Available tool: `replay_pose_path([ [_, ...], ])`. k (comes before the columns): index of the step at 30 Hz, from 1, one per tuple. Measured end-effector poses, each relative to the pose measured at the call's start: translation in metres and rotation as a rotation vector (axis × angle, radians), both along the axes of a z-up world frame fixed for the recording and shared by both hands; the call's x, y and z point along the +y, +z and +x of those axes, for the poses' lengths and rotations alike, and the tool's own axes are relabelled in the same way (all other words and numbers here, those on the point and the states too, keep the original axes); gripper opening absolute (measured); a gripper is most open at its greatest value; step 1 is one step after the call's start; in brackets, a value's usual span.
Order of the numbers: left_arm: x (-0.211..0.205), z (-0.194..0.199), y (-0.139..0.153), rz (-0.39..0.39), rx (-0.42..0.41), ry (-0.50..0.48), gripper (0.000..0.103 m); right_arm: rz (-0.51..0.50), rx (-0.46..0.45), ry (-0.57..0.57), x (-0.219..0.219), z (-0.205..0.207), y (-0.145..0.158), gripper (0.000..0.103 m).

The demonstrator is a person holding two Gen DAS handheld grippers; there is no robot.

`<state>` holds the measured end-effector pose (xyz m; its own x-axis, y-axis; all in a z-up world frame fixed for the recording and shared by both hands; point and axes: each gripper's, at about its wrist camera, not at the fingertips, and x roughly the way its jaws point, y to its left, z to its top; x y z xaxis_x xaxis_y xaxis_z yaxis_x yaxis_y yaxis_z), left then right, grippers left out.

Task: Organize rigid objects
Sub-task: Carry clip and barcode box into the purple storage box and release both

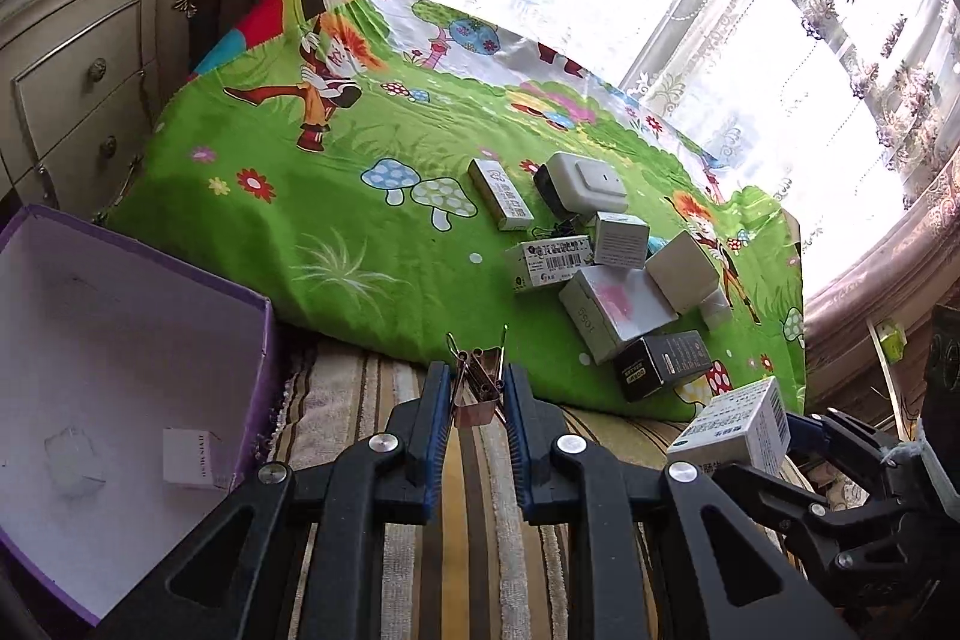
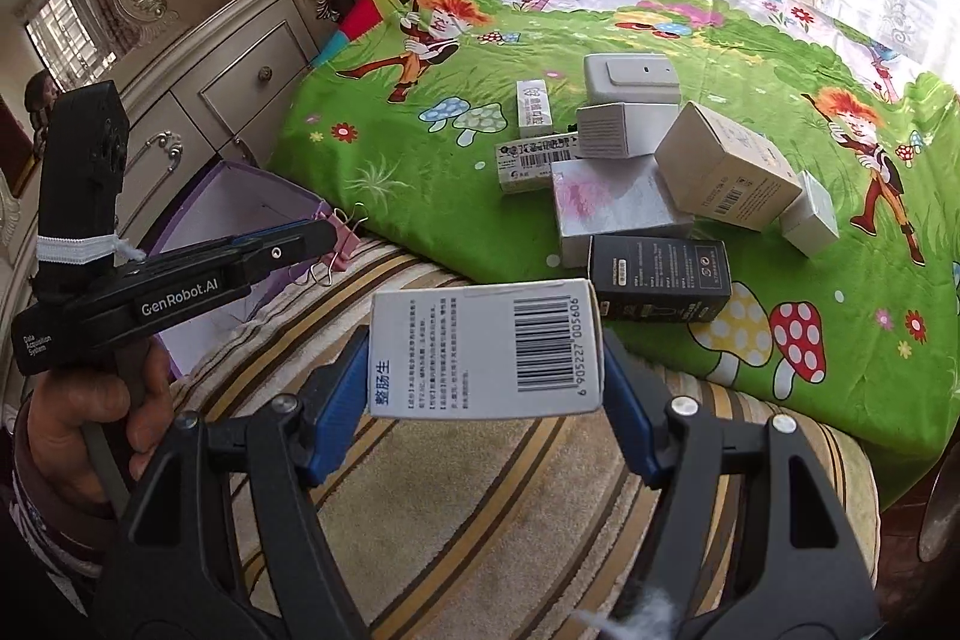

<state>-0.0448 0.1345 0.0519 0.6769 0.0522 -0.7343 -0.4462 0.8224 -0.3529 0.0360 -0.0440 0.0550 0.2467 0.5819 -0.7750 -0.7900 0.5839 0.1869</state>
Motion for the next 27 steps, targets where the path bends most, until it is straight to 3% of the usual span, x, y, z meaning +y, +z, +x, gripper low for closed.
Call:
replay_pose_path([
  [13,0.092,-0.08,0.022,0.062,-0.054,0.272,0.019,-0.031,-0.061,0.244,0.096,-0.061,0.014,0.074],
  [27,0.135,-0.126,0.018,0.053,-0.049,0.426,0.019,-0.035,-0.114,0.467,0.183,-0.132,0.007,0.075],
])
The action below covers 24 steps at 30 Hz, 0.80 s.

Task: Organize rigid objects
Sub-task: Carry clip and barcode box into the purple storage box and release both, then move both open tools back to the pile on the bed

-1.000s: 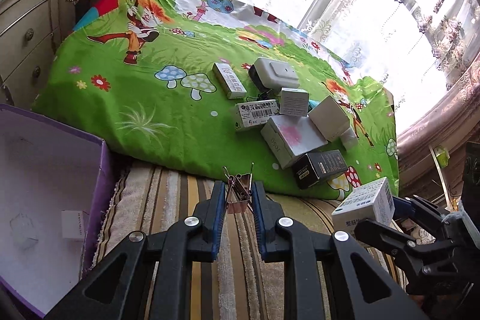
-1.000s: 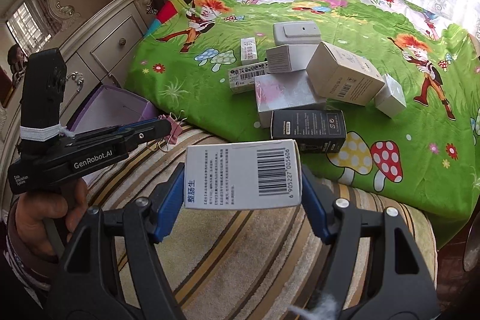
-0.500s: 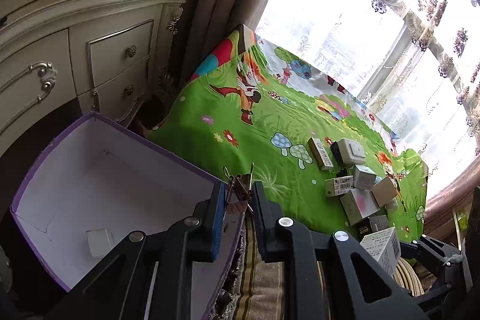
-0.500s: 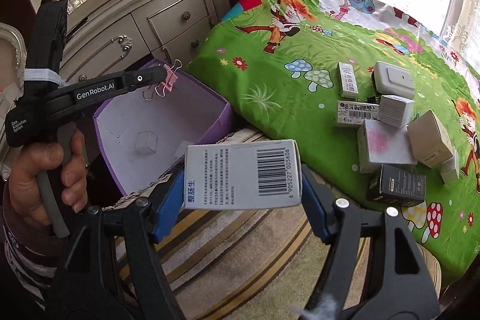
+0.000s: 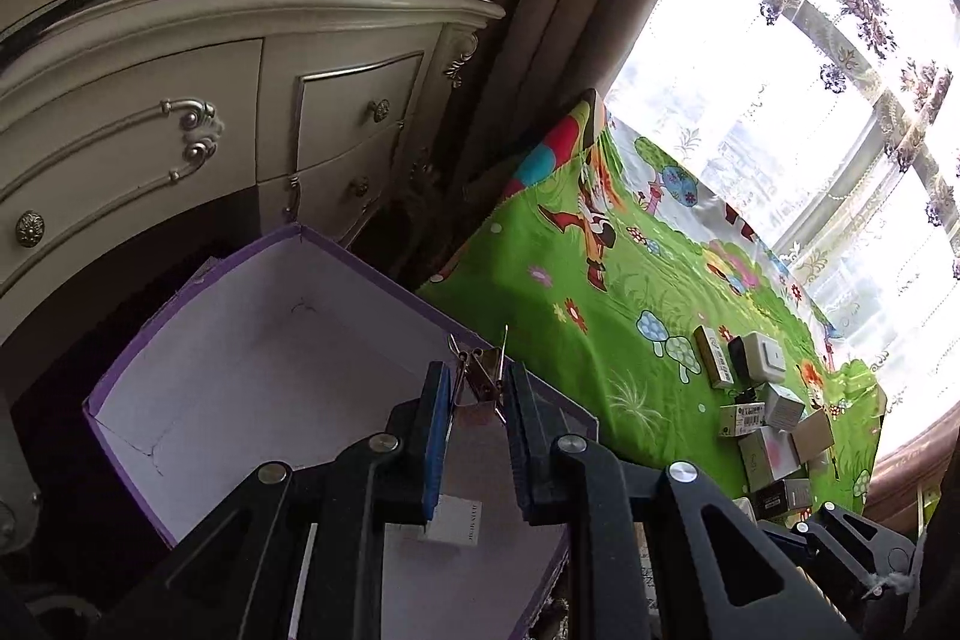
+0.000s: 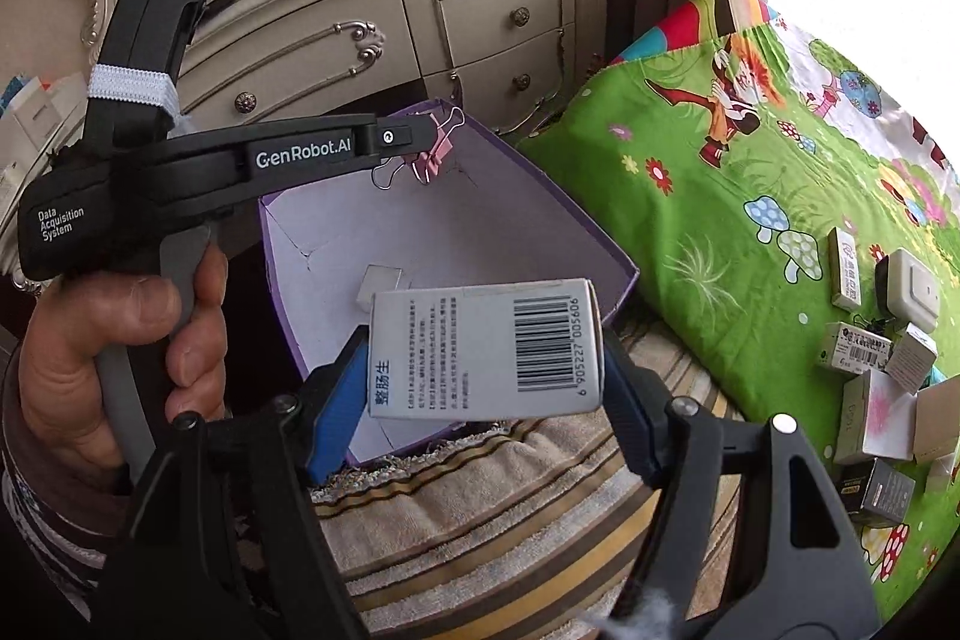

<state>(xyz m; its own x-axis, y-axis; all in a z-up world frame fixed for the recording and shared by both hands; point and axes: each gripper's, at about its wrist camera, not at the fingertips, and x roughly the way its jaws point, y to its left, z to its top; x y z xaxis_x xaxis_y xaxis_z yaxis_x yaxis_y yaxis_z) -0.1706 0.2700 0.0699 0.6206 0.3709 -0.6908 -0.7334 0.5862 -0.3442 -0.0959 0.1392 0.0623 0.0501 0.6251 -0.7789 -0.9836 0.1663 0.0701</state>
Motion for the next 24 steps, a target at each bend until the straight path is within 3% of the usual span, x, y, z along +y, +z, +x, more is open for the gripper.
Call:
replay_pose_path([
  [4,0.007,-0.007,-0.003,-0.019,0.009,0.035,0.025,0.028,-0.04,0.052,0.005,-0.017,-0.001,0.076],
  [6,0.008,-0.007,-0.003,-0.014,0.026,0.05,0.042,0.051,-0.061,0.069,0.002,-0.02,0.0,0.082],
  [8,0.007,-0.006,-0.002,0.003,0.04,0.067,0.066,0.069,-0.069,0.077,-0.002,-0.021,0.001,0.087],
  [10,0.003,-0.002,0.002,0.033,0.062,0.073,0.073,0.075,-0.072,0.081,-0.005,-0.02,0.001,0.089],
  [15,-0.011,0.01,0.022,0.18,0.169,0.126,0.081,0.081,-0.093,0.07,-0.017,-0.014,0.002,0.093],
  [19,-0.024,0.011,0.034,0.261,0.115,0.137,0.089,0.043,-0.154,0.02,-0.032,-0.005,0.001,0.095],
  [24,-0.05,0.028,0.038,0.376,0.085,-0.001,0.093,0.039,-0.248,-0.102,-0.057,0.013,0.004,0.097],
])
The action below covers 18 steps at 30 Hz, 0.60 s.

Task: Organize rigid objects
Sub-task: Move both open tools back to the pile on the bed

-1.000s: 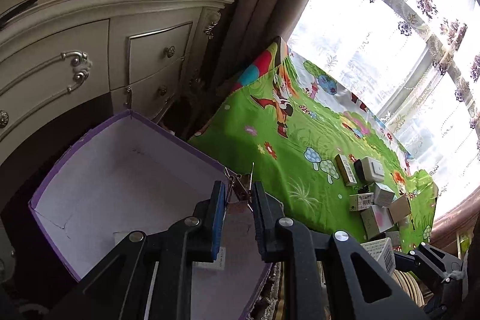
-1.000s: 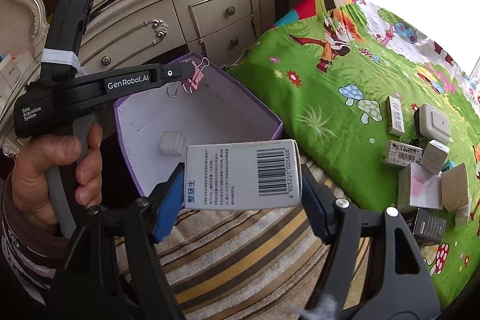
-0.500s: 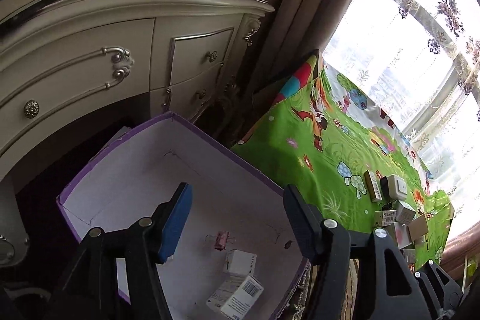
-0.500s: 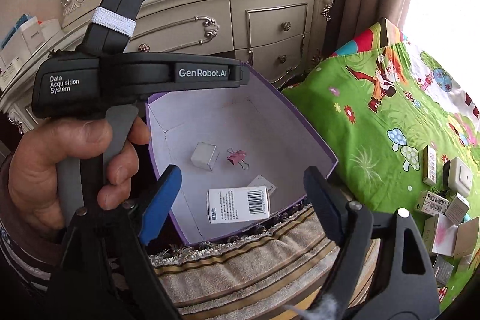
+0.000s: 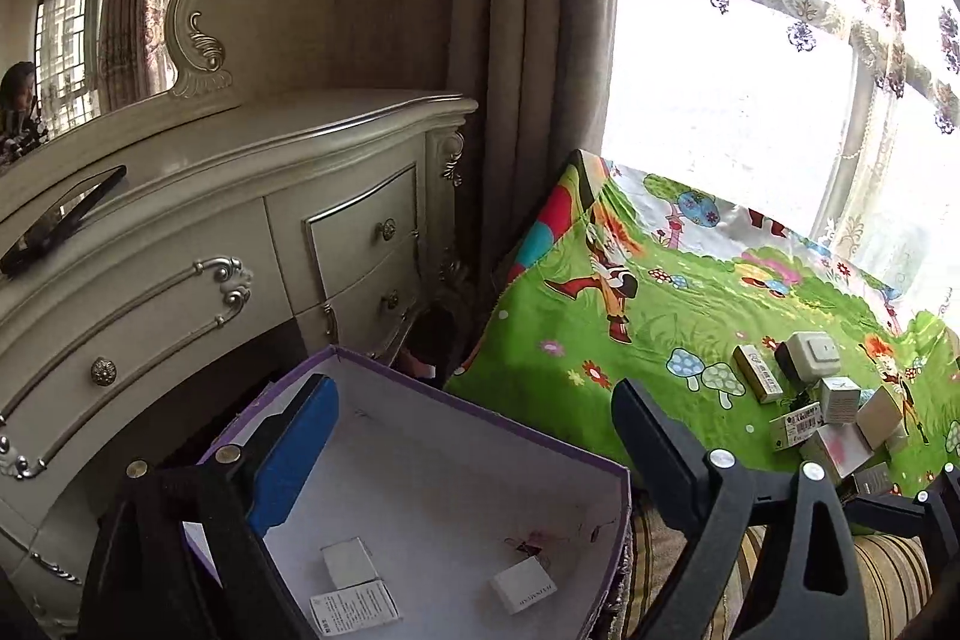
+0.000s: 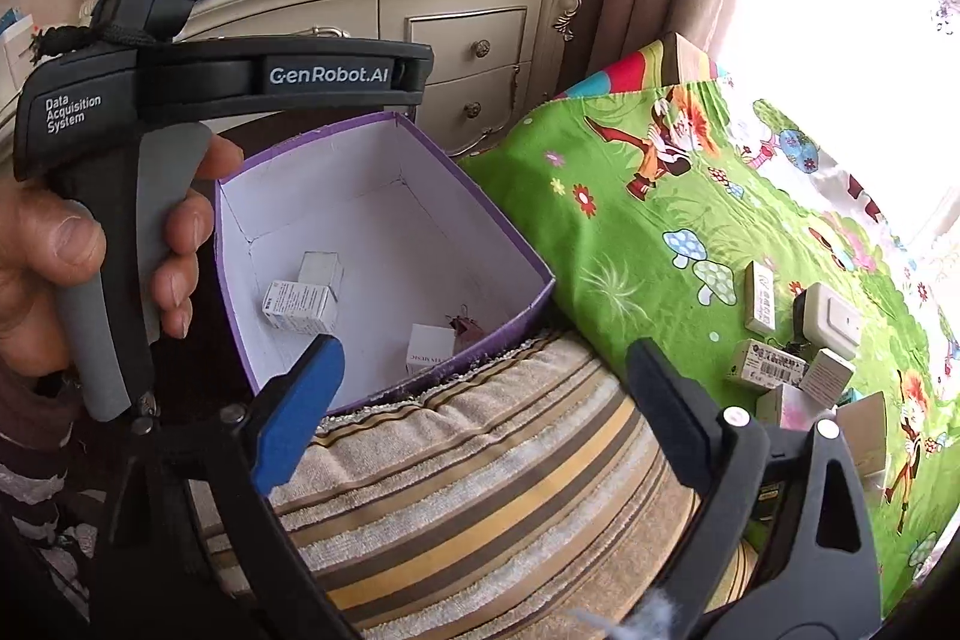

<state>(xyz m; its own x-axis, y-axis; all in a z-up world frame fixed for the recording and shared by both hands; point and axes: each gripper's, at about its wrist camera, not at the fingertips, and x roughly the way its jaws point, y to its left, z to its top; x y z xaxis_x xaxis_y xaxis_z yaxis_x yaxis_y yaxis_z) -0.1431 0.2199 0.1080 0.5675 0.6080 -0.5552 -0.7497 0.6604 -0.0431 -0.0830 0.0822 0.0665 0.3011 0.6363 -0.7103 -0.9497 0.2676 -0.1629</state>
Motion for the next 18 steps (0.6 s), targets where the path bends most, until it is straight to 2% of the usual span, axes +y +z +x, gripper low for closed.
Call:
replay_pose_path([
  [2,-0.011,0.008,0.0,0.028,0.005,-0.051,0.093,0.02,-0.017,-0.023,-0.012,0.007,0.002,0.097],
  [4,-0.02,0.014,-0.002,0.025,-0.006,-0.116,0.094,0.037,-0.03,-0.057,-0.025,0.016,0.004,0.097],
  [6,-0.026,0.019,-0.005,-0.017,-0.033,-0.176,0.094,0.05,-0.03,-0.088,-0.039,0.026,0.004,0.097],
  [9,-0.037,0.032,-0.012,-0.075,-0.009,-0.242,0.094,0.049,0.009,-0.128,-0.058,0.045,0.001,0.097],
  [13,-0.05,0.05,-0.024,-0.14,0.025,-0.289,0.094,0.028,0.072,-0.195,-0.089,0.074,-0.008,0.097],
  [18,-0.064,0.065,-0.041,-0.243,0.018,-0.354,0.094,0.006,0.112,-0.319,-0.123,0.111,-0.023,0.097],
])
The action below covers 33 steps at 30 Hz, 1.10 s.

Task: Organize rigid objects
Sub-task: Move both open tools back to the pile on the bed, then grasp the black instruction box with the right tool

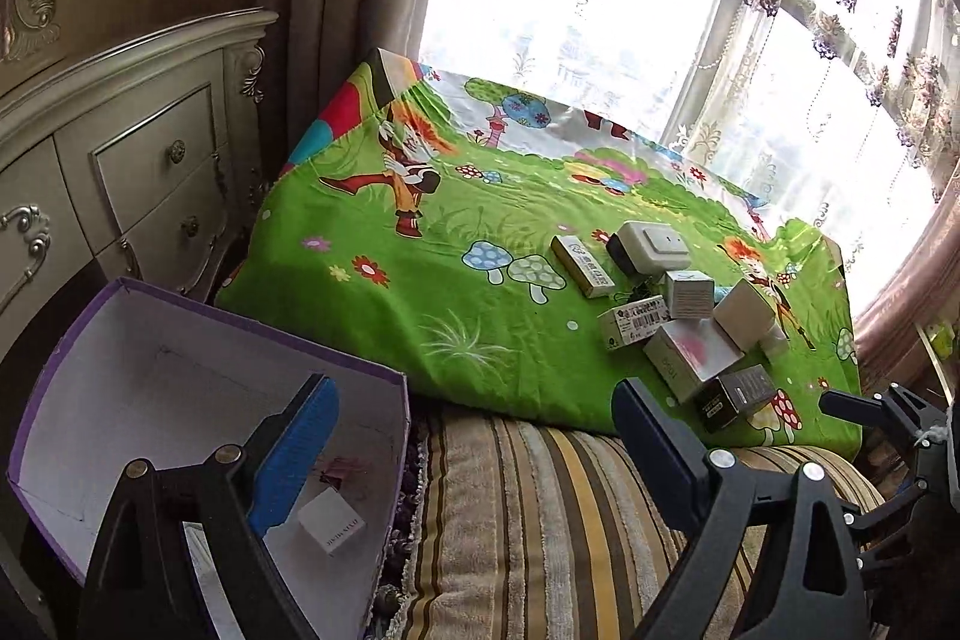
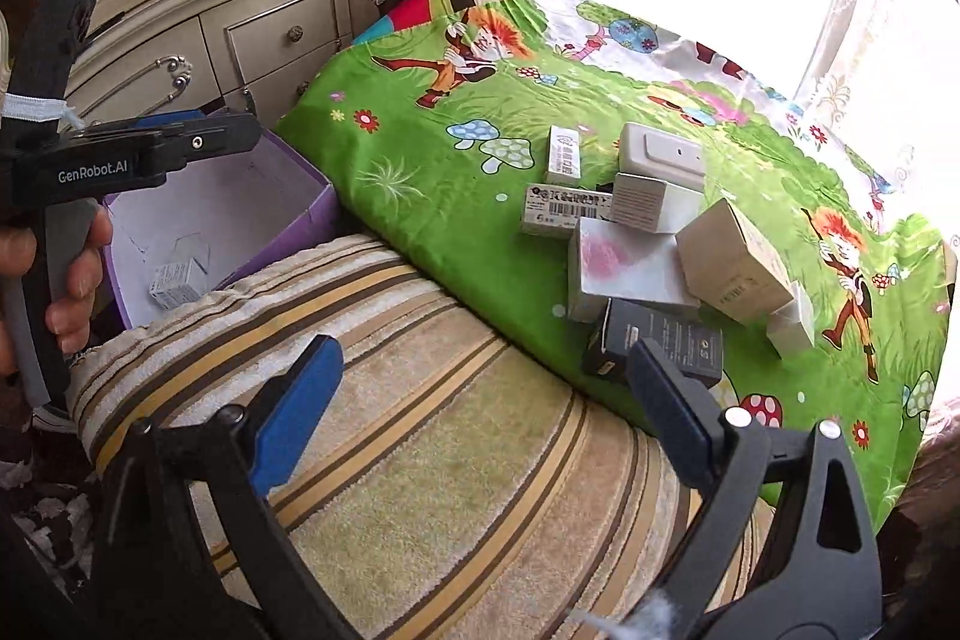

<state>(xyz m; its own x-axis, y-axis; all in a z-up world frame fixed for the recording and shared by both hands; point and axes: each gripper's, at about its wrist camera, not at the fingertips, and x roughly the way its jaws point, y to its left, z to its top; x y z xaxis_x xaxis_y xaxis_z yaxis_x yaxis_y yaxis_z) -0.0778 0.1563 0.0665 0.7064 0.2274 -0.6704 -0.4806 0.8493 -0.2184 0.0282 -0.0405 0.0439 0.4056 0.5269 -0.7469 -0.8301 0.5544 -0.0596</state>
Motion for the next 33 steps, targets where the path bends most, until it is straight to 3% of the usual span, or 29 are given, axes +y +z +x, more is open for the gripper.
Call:
replay_pose_path([
  [8,-0.021,0.03,-0.015,-0.058,0.023,-0.093,0.093,0.004,0.126,-0.147,-0.033,0.054,-0.018,0.097],
  [20,-0.042,0.076,-0.015,-0.078,0.025,-0.219,0.093,-0.056,0.186,-0.169,-0.024,0.091,-0.042,0.097],
  [33,-0.058,0.116,-0.016,-0.075,0.04,-0.304,0.093,-0.048,0.208,-0.178,-0.007,0.111,-0.052,0.099],
])
